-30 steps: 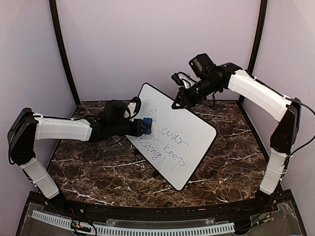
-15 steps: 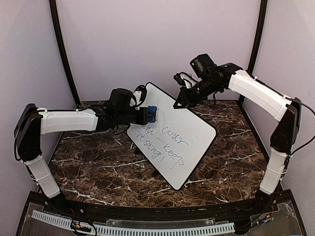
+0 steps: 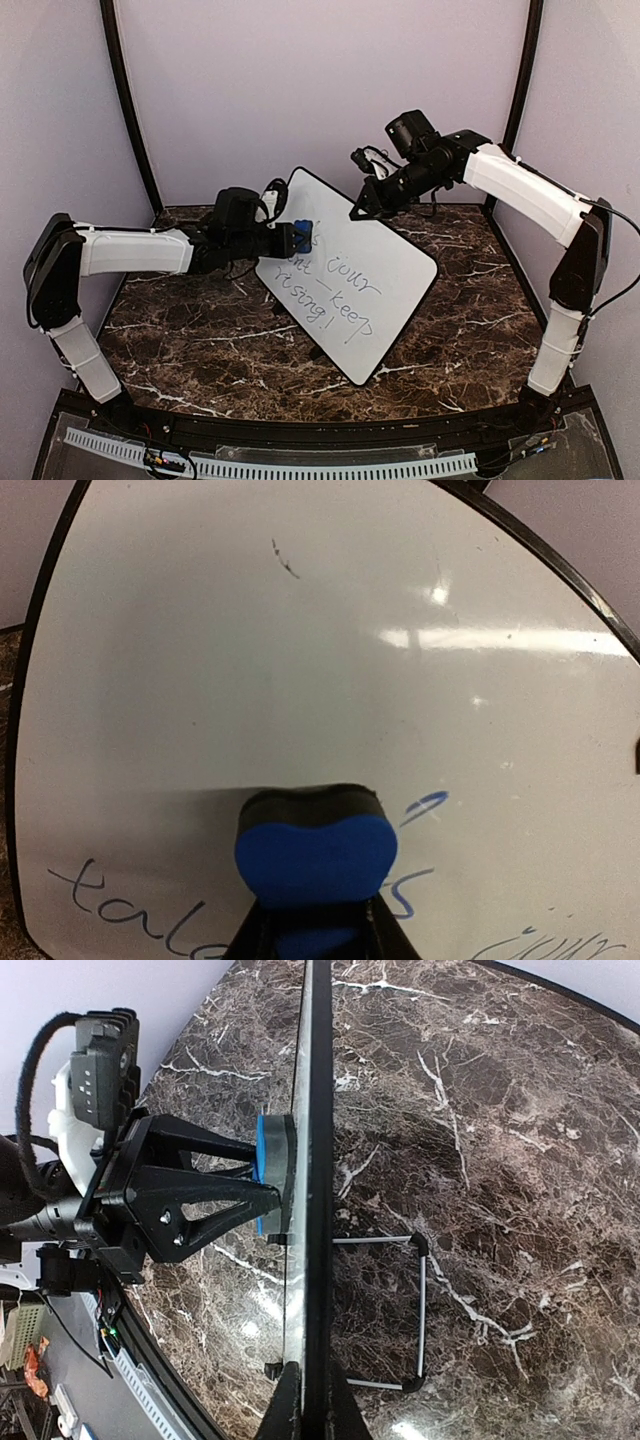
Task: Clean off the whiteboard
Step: Erase the center of the whiteboard.
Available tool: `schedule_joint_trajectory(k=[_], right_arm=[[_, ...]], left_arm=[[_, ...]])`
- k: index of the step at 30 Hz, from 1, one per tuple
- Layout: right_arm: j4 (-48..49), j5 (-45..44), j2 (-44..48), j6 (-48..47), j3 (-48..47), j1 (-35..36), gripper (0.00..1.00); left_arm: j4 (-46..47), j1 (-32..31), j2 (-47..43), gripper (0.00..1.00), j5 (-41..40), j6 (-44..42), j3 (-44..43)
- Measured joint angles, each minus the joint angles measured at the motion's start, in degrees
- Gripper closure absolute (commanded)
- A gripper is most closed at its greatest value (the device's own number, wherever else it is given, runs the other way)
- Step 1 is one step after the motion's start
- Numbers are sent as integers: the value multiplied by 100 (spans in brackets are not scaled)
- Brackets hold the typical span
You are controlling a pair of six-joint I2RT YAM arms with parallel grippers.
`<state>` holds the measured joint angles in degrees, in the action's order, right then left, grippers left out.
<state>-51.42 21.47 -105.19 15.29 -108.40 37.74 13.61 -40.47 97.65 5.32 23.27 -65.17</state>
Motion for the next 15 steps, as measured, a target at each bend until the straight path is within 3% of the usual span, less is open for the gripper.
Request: schedule_joint_trajectory(k=[7,15], right_arm=[[42,11,11,0,37,0,100],[68,7,31,2,66,0,100]], left_arm=[[68,-61,-120,100,-2,225,426],[-175,-11,-94,100,-192,111,212]])
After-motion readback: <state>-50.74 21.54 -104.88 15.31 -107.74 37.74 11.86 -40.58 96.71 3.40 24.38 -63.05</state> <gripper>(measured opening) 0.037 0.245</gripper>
